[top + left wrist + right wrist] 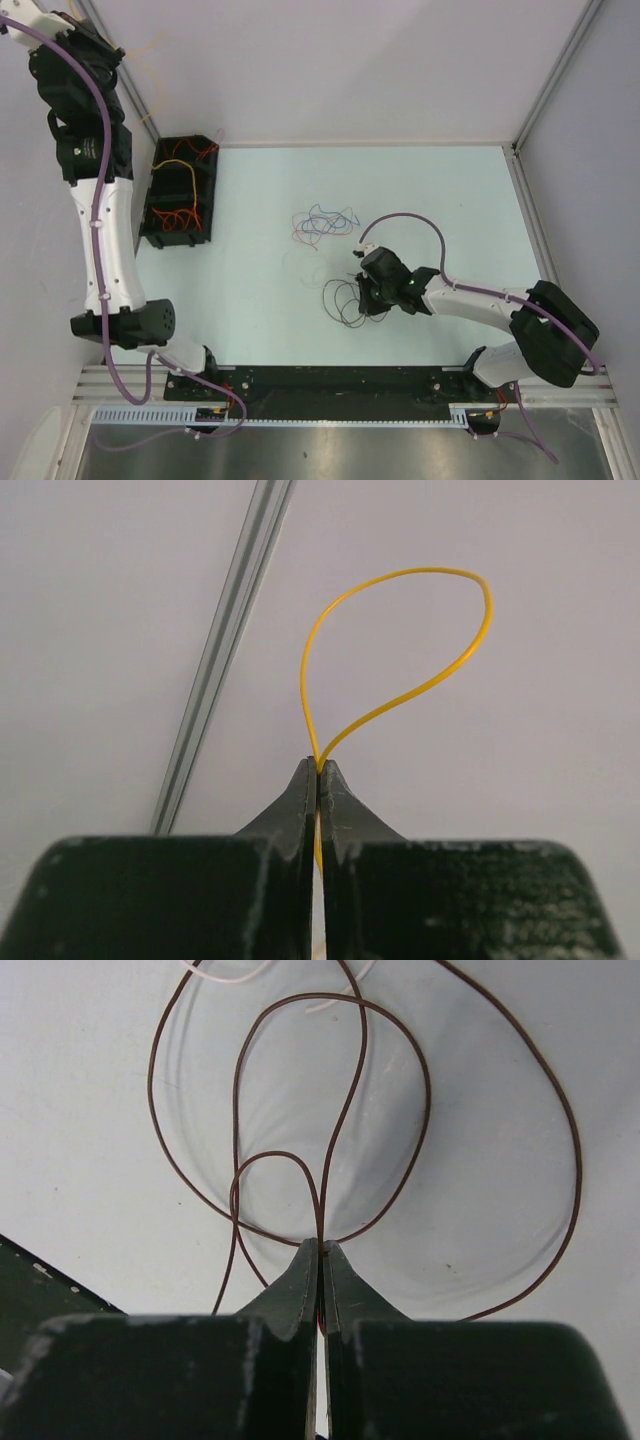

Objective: Untangle the cables

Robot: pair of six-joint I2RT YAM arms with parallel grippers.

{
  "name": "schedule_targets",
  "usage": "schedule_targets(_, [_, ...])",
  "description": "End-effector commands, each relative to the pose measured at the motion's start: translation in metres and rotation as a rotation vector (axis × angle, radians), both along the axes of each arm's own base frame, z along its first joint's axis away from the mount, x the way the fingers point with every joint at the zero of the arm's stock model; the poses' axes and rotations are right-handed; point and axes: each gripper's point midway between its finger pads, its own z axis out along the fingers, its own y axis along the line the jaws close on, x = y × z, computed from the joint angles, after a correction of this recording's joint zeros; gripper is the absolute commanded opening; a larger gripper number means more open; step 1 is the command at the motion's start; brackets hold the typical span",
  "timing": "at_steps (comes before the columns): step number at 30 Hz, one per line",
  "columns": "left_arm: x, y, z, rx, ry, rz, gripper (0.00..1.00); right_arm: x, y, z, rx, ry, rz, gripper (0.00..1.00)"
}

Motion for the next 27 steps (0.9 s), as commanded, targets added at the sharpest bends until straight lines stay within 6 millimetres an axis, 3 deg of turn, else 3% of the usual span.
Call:
schedule_targets(1, [0.01,0.014,0.008,0.053,-0.032,0.065,0.0,0.003,0.01,0.002,0.041,-0.005,0.027,0.0])
schedule_targets(7, [0.011,0.031,0.014,0.082,-0.076,0.131,0.0,0.001,0.013,-0.004,0.039,0.013,0.033,0.0])
schedule_targets(12, [0.025,0.039,0.015,0.081,-0.108,0.145,0.0,-0.001,0.017,-0.01,0.053,0.044,0.04,0.0])
schedule_targets(16, [0.026,0.046,0.03,0.07,-0.165,0.181,0.01,-0.003,0.021,-0.016,0.059,0.066,0.047,0.0])
schedule_targets(22, [0.034,0.059,0.029,0.073,-0.211,0.242,0.0,-0.006,0.024,-0.025,0.06,0.096,0.054,0.0])
schedule_targets(27, [0.04,0.082,0.02,0.049,-0.237,0.275,0.0,-0.005,0.028,-0.031,0.07,0.117,0.053,0.0])
